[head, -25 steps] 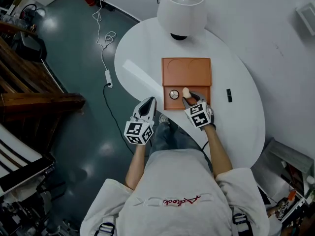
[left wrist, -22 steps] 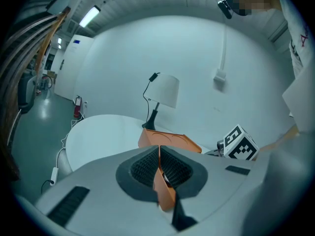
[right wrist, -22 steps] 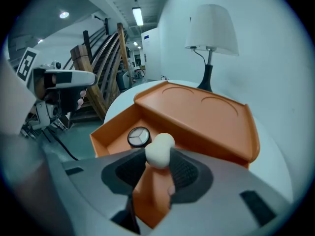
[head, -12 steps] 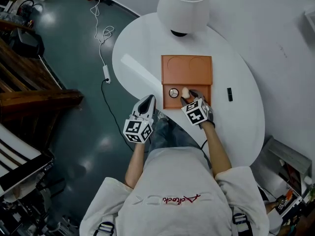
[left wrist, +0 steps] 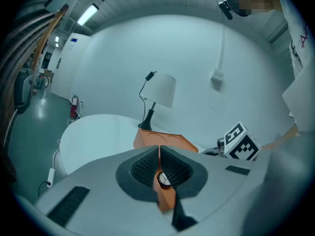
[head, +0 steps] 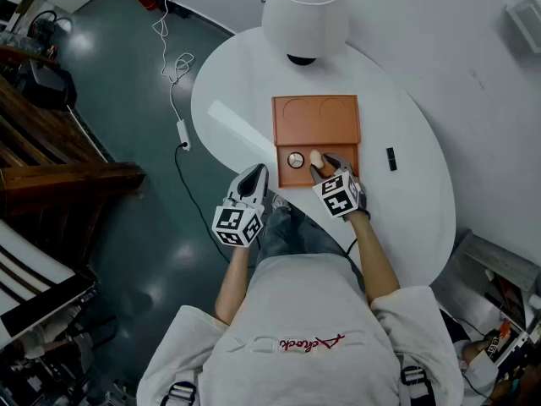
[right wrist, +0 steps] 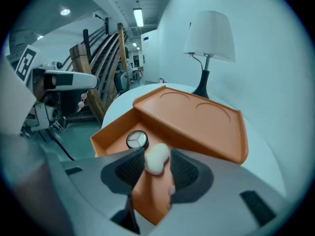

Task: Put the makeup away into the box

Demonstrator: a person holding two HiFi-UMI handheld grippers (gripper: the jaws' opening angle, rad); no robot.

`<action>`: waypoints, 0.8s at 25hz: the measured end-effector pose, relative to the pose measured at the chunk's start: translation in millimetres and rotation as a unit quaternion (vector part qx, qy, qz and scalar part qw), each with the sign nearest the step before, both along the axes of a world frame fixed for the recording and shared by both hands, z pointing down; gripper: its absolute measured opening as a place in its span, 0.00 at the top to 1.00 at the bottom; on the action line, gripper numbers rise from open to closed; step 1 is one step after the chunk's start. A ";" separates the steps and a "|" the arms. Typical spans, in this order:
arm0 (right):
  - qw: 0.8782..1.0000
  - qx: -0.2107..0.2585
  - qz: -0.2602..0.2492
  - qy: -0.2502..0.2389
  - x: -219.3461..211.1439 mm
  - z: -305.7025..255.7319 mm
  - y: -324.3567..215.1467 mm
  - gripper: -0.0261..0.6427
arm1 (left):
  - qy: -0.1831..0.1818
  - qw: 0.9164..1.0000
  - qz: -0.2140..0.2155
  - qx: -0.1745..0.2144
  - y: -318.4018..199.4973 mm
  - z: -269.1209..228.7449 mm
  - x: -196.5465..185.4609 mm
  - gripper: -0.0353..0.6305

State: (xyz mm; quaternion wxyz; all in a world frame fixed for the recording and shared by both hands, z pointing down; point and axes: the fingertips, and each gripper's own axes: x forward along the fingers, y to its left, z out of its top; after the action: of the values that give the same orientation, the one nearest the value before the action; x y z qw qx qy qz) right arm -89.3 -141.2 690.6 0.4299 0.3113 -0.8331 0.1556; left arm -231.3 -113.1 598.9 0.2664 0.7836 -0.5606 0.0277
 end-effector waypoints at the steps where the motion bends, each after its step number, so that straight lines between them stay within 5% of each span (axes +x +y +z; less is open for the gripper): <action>1: 1.000 0.010 0.006 -0.002 1.7 -4.6 -1.1 0.73 | 0.000 1.000 0.004 0.002 -0.1 -2.0 2.1 0.92; 6: 0.997 0.060 0.037 -0.018 13.1 -28.8 -4.3 0.93 | 0.000 1.000 0.026 0.015 -1.3 -13.2 16.9 0.92; 20: 0.977 0.105 0.181 -0.032 116.3 -60.4 4.3 0.93 | 0.002 0.991 0.132 0.032 -14.6 -30.5 98.9 0.92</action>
State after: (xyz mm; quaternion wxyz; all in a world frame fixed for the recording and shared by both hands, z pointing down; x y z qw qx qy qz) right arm 27.0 -136.9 630.2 0.3323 0.4947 -0.7884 0.1524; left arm -132.4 -127.6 568.4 0.2362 0.8591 -0.4519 0.0433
